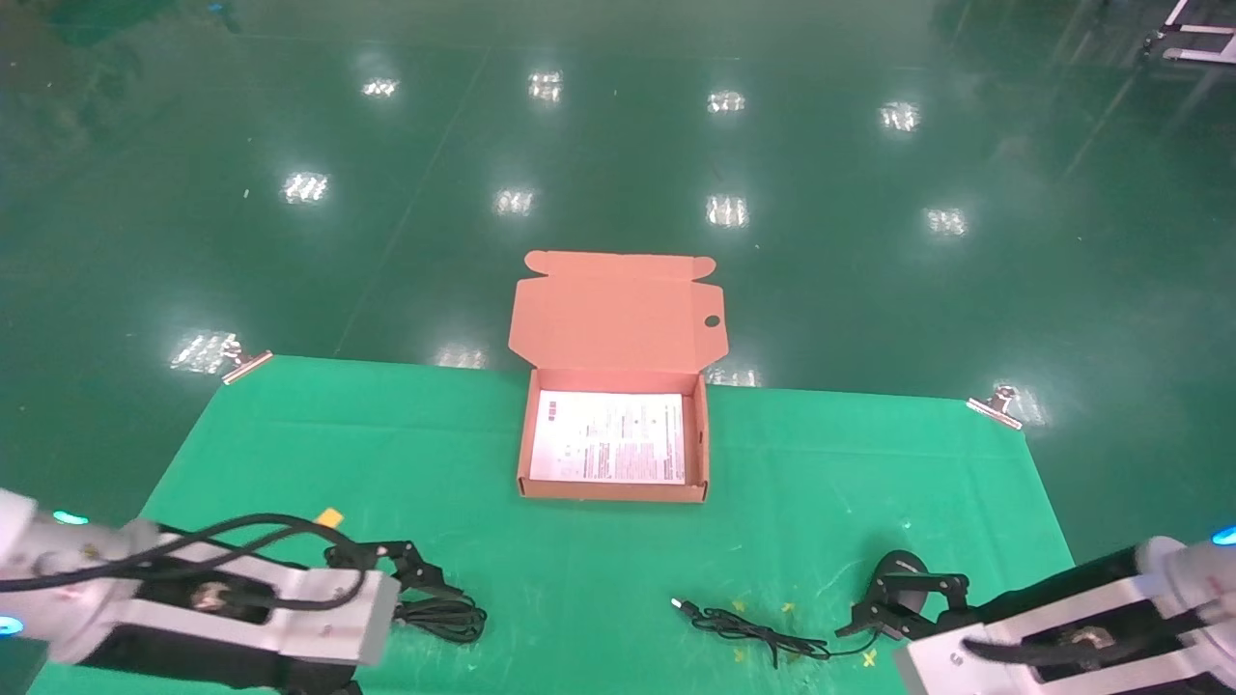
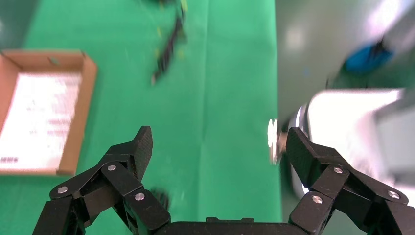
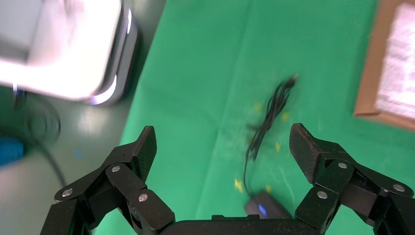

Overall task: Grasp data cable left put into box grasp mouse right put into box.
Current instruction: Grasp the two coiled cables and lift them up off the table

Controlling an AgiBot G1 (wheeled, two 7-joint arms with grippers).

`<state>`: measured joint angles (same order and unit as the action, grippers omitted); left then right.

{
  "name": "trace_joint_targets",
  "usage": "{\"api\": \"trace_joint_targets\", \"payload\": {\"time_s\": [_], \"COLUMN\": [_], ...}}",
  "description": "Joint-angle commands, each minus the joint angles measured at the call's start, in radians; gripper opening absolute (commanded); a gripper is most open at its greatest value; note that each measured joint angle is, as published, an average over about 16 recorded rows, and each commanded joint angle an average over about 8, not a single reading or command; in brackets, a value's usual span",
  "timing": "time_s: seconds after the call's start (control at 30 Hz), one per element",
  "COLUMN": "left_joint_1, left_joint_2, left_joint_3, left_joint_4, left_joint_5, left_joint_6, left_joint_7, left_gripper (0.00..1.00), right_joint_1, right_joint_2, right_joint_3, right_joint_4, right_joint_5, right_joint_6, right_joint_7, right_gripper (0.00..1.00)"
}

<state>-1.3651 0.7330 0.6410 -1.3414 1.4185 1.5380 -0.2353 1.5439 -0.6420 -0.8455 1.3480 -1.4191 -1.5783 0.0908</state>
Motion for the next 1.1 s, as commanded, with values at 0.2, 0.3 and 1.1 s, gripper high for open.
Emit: {"api": "trace_joint_targets", "payload": {"time_s": [0.2, 0.3, 1.1], "left_joint_1": [-0.041, -0.033, -0.014], "left_joint_2": [0.063, 0.086, 0.293], "left_joint_3": [0.112, 0.142, 0.183], "left_joint_4": [-0.005, -0.004, 0.467], "left_joint_5": [0.227, 0.317, 0.487], "left_joint_6": [-0.046, -0.085, -0.263], "left_joint_7": [0.033, 0.022, -0.092], "left_gripper": [1.0, 1.0, 1.0], "right_joint_1": [0.109, 0.108, -0.067], "right_joint_2": [-0.074, -0.098, -0.261], "right_joint_3": [-0.202, -0.24, -0.3], "right_joint_4": [0.002, 0.001, -0.188], "right_joint_5": [-0.181, -0.237, -0.455], "right_joint_6": [0.028, 0.058, 0.378], "right_joint_7": [-0.013, 0.003, 0.14], "right_gripper": [1.0, 1.0, 1.0]}}
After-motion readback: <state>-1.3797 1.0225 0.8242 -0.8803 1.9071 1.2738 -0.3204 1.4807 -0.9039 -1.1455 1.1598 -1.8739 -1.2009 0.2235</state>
